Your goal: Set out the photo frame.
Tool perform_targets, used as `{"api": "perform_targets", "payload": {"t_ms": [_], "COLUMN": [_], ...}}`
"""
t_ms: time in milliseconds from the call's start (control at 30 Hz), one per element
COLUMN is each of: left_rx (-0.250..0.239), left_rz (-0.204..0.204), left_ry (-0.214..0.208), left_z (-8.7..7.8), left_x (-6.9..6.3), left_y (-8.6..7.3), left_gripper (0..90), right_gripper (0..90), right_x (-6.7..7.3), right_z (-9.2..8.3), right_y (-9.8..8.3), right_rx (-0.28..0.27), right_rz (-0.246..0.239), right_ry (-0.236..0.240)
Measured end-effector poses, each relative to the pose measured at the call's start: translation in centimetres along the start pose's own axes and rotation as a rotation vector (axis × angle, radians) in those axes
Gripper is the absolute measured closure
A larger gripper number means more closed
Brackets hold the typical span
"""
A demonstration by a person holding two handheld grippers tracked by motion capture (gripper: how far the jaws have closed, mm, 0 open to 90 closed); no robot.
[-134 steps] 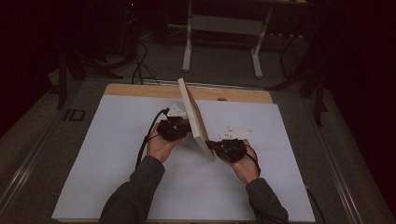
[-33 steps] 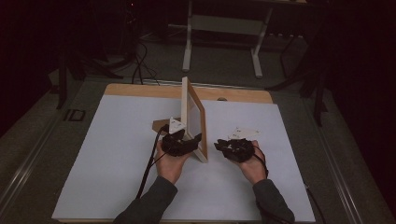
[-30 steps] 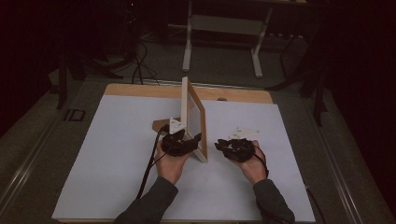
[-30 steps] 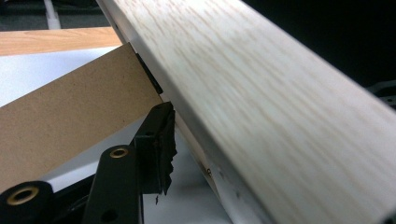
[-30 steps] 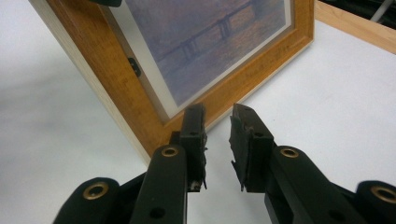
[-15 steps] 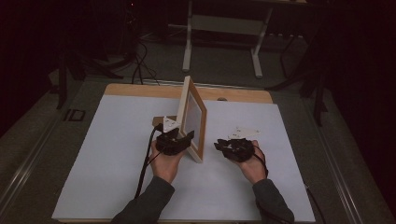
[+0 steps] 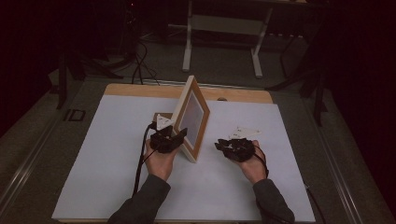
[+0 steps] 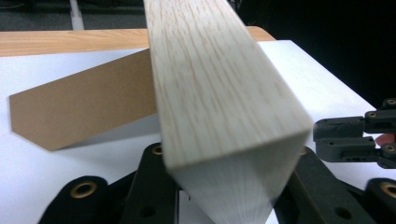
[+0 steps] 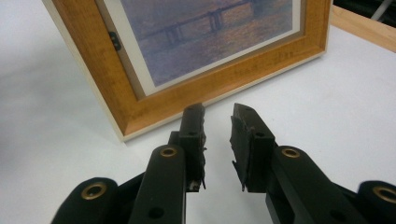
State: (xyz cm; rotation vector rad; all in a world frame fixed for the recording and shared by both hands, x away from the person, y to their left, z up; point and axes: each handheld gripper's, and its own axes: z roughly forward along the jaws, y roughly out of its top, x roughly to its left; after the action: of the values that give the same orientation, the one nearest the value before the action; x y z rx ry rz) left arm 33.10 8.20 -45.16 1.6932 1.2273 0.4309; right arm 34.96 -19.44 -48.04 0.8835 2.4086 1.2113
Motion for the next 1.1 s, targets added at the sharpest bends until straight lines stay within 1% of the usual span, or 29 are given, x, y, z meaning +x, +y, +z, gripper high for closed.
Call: {"api": "perform_targets", "payload": {"t_ms": [33, 333, 500, 833, 967, 1033, 1100], "left_rx": [0.001, 0.002, 0.001, -0.002, 0.004, 0.009, 0.014], "left_rz": [-0.005, -0.005, -0.007, -0.015, -0.031, -0.029, -0.023], "left_ry": [-0.003, -0.024, -0.043, -0.104, -0.138, -0.155, -0.163], "left_z": [0.0, -0.1, -0.1, -0.2, -0.2, -0.2, -0.2], "left_x": [0.1, 0.7, 1.2, 2.7, 3.4, 3.7, 3.9], "left_y": [0.0, 0.2, 0.3, 0.5, 0.6, 0.7, 0.7], "left_gripper": [72.9, 73.3, 73.7, 74.6, 74.9, 75.0, 75.0], "right_gripper": [73.6, 73.2, 73.0, 72.5, 72.5, 72.5, 72.5], "right_x": [0.0, -0.2, -0.3, -0.6, -0.7, -0.8, -0.8], "right_z": [0.0, -0.1, -0.2, -0.3, -0.3, -0.4, -0.5], "right_y": [0.0, 0.0, 0.0, 0.0, 0.0, 0.0, 0.1], "right_rx": [0.000, -0.001, 0.000, 0.002, 0.002, 0.000, 0.000], "right_rz": [0.000, 0.002, 0.005, 0.008, 0.008, 0.009, 0.008], "right_ry": [0.000, -0.003, -0.004, -0.009, -0.013, -0.015, -0.018]}}
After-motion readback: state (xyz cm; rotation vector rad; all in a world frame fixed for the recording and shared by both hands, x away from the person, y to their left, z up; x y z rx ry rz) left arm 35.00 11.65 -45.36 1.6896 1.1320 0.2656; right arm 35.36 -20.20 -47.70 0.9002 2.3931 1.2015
